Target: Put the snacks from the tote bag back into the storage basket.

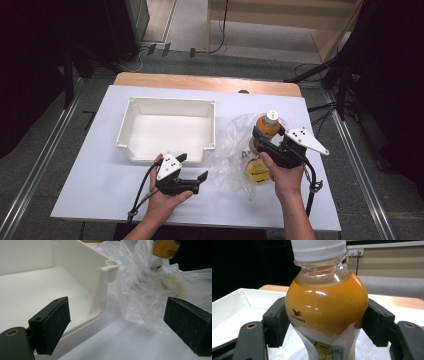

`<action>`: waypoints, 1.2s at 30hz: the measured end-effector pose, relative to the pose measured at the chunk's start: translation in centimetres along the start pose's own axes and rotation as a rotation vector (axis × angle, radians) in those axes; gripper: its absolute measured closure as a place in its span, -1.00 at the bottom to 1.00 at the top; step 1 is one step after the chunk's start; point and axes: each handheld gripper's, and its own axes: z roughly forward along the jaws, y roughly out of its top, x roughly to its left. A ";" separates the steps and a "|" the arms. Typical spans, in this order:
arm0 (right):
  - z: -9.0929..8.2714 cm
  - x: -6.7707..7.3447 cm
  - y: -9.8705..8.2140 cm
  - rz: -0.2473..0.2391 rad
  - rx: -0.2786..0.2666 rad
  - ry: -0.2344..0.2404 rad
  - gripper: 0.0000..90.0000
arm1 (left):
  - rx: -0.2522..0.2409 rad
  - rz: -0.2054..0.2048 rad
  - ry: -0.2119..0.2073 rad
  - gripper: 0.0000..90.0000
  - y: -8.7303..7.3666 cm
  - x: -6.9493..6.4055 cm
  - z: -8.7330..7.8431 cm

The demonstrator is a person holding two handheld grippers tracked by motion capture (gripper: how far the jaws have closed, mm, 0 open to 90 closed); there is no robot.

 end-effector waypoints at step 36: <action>0.1 3.2 0.8 -0.010 0.014 0.057 -0.33 | -0.037 0.023 0.167 -0.83 -0.9 7.1 -5.7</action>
